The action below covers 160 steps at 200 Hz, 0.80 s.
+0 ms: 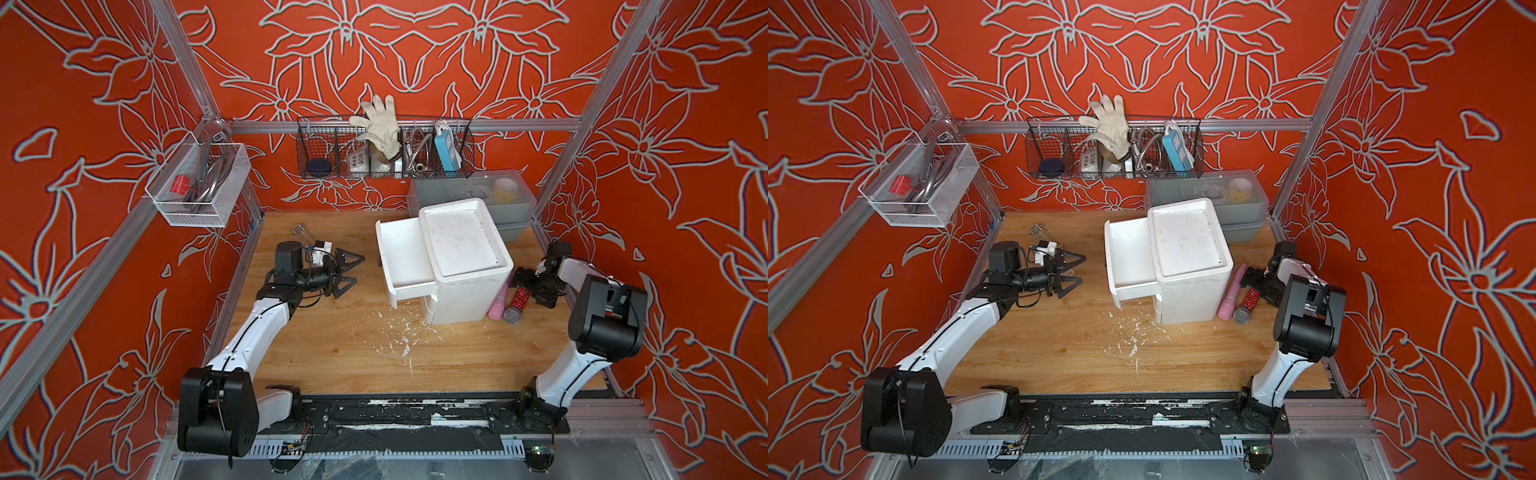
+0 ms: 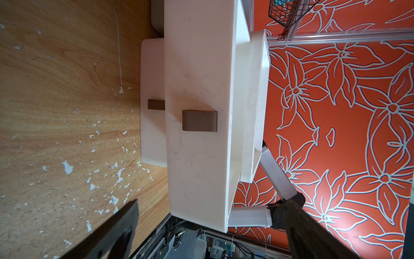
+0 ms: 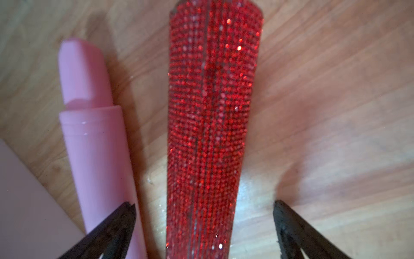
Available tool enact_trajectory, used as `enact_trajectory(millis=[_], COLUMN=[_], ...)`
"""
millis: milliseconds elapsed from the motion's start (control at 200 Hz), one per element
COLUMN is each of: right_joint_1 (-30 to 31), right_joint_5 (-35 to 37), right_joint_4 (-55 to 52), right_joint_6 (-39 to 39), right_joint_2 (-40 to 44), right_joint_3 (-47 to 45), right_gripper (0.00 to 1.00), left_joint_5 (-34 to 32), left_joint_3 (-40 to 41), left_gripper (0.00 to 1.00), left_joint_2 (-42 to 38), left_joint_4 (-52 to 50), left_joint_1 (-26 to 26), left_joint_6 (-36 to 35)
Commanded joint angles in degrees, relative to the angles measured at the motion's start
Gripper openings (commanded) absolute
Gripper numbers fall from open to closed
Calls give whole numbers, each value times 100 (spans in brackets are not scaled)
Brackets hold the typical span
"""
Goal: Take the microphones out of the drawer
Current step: Place the microphone at the center of the board.
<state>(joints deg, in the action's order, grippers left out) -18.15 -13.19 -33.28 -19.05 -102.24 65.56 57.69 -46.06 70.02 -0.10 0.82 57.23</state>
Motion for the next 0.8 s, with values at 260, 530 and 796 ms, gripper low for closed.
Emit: enact_trajectory(millis=[260, 530, 796], right_joint_1=[-63, 28, 302], right_joint_5=[-384, -671, -1622], right_joint_4=[100, 78, 88], right_joint_6=[-140, -419, -644], right_joint_2=[927, 2007, 2929], right_joint_3=[-97, -65, 697], right_gripper=[100, 100, 95], left_joint_5=[21, 49, 46], left_joint_3=[40, 216, 168], left_gripper=[100, 95, 78], left_joint_2=[-8, 52, 91], left_joint_4=[-61, -376, -343], left_joint_1=[24, 24, 24], left_joint_6=[-170, -479, -492])
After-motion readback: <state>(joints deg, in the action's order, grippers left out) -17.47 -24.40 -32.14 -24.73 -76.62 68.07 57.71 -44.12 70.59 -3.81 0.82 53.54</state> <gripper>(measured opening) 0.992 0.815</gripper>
